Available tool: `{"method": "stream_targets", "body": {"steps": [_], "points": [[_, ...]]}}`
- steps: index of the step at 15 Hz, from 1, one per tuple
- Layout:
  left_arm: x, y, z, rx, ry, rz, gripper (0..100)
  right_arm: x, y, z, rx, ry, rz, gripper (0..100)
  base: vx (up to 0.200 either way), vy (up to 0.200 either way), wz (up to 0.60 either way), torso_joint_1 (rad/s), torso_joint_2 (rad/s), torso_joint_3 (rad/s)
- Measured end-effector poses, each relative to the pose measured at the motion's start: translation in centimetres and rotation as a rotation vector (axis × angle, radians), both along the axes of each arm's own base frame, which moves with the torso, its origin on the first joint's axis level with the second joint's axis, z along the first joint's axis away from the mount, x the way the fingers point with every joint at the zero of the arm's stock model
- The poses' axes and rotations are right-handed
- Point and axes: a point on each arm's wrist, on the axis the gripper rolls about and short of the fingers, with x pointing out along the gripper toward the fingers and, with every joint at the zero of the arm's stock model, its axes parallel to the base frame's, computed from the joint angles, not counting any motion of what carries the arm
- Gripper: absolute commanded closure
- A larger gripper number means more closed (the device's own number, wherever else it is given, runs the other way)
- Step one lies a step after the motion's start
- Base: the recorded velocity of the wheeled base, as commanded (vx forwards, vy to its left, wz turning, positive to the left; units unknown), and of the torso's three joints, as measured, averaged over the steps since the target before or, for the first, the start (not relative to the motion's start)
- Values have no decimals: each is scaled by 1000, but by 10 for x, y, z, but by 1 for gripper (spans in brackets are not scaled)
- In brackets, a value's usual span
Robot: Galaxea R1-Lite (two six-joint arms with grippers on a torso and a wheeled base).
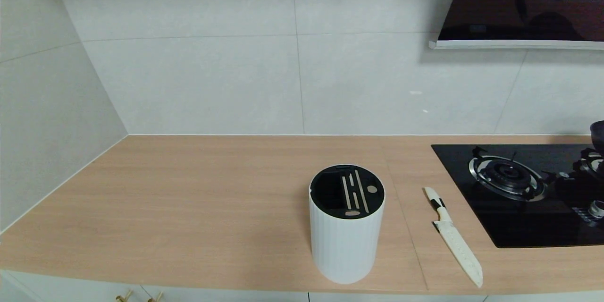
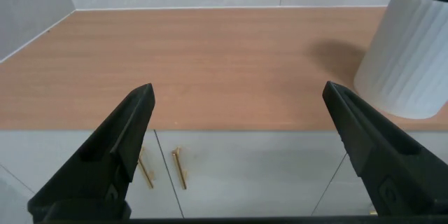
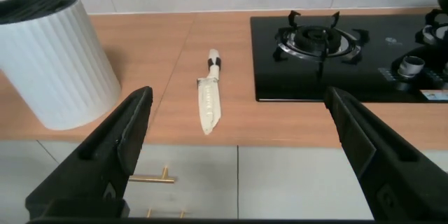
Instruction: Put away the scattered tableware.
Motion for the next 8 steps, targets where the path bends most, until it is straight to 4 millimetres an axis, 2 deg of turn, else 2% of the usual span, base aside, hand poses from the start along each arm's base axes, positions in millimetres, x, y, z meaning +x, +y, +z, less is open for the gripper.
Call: {"method": "stream_targets", "body": {"steps": [1,8], "points": [[0,0,0,0,0,0,0,0,0,0,-1,0,0,0,0,0,-600,-2,2,7],[0,0,0,0,0,0,0,0,0,0,-16,0,2,0,0,0,0,0,0,0]]}}
